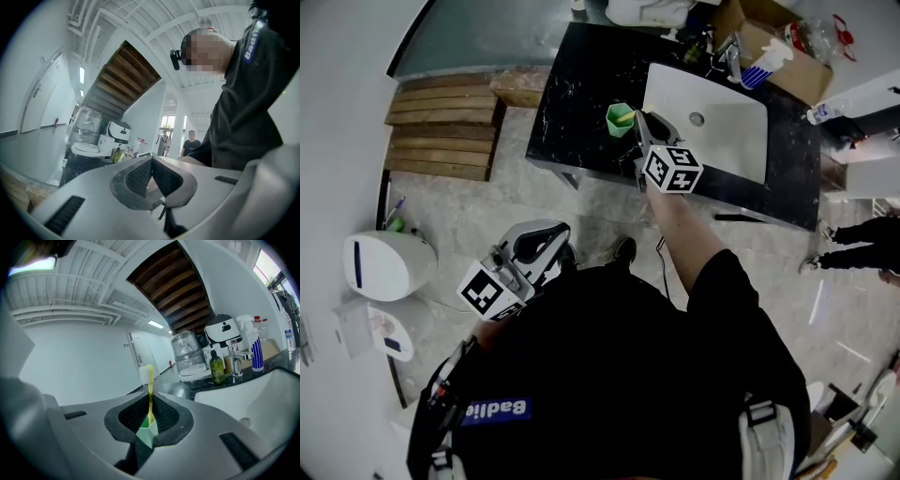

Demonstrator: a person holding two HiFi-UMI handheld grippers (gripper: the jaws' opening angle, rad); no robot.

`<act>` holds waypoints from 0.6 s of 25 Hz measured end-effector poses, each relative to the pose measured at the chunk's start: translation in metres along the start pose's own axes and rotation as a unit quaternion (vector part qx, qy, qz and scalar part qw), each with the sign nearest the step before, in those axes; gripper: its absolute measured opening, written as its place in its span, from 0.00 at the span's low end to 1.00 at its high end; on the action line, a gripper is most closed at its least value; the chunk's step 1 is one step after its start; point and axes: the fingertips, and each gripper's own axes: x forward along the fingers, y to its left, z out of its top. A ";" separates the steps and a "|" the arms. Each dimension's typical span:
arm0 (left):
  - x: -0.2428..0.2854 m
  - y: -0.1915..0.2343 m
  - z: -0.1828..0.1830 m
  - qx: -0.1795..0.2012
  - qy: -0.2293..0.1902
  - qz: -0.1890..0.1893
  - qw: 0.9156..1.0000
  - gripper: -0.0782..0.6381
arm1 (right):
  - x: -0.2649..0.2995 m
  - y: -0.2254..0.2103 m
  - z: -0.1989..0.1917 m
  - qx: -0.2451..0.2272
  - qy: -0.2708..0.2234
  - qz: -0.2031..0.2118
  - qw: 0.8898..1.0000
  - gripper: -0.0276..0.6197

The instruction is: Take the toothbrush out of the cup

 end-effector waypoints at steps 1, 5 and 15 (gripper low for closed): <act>0.000 0.000 0.001 0.001 -0.002 -0.001 1.000 0.11 | -0.002 0.002 0.004 0.000 -0.004 0.002 1.000 0.09; 0.000 -0.001 0.002 0.004 -0.011 -0.005 1.000 0.11 | -0.013 0.012 0.023 -0.004 -0.024 0.013 1.000 0.09; 0.004 0.000 0.004 -0.005 -0.016 -0.021 1.000 0.11 | -0.054 0.043 0.068 -0.019 -0.060 0.036 0.997 0.09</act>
